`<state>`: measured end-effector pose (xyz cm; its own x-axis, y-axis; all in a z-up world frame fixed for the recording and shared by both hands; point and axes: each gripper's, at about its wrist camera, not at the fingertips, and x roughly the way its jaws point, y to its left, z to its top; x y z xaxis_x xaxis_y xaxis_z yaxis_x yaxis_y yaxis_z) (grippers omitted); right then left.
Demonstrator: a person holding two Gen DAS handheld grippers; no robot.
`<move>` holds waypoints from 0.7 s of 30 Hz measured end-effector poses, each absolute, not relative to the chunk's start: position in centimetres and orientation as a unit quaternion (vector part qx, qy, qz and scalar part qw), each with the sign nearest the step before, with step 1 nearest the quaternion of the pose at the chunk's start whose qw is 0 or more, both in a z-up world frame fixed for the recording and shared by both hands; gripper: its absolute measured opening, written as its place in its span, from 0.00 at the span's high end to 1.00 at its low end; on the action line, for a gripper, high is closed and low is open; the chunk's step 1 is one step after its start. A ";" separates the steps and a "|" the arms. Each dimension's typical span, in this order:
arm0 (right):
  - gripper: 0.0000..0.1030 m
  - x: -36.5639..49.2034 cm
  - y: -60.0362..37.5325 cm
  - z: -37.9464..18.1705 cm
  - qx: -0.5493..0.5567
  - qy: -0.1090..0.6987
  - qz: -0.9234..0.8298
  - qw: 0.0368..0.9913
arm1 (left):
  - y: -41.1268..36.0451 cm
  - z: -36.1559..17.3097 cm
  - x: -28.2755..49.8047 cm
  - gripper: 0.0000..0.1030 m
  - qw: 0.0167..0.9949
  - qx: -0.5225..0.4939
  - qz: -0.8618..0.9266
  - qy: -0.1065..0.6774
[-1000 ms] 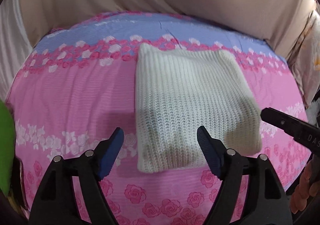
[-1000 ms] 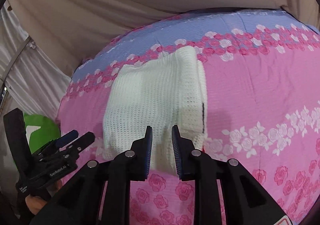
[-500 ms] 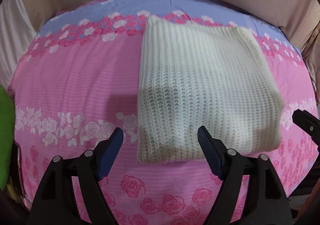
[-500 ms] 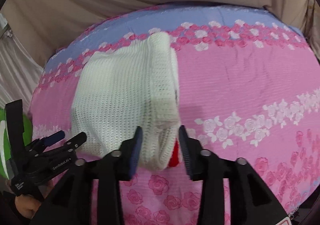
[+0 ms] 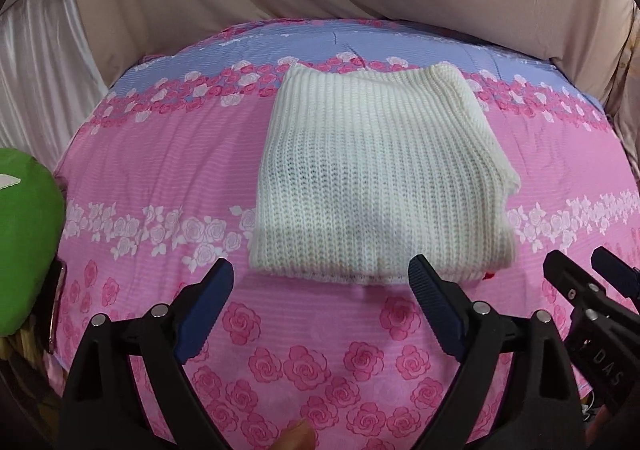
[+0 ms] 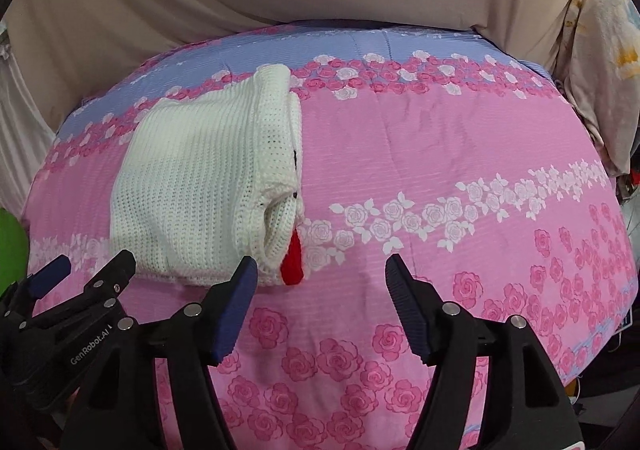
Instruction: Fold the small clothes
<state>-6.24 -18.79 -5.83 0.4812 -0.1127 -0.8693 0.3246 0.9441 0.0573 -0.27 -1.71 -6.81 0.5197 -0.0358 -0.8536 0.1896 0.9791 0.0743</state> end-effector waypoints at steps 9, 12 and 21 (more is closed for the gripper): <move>0.35 -6.9 -17.0 -6.2 0.104 0.493 -0.110 0.857 | -1.3 -6.5 -1.3 0.15 0.873 0.087 -0.038 0.479; 0.35 -7.0 -17.0 -6.2 0.102 0.490 -0.111 0.858 | -1.4 -6.3 -1.5 0.16 0.874 0.088 -0.033 0.477; 0.35 -7.1 -17.2 -5.8 0.105 0.485 -0.116 0.860 | -1.5 -6.3 -1.2 0.10 0.868 0.082 -0.028 0.489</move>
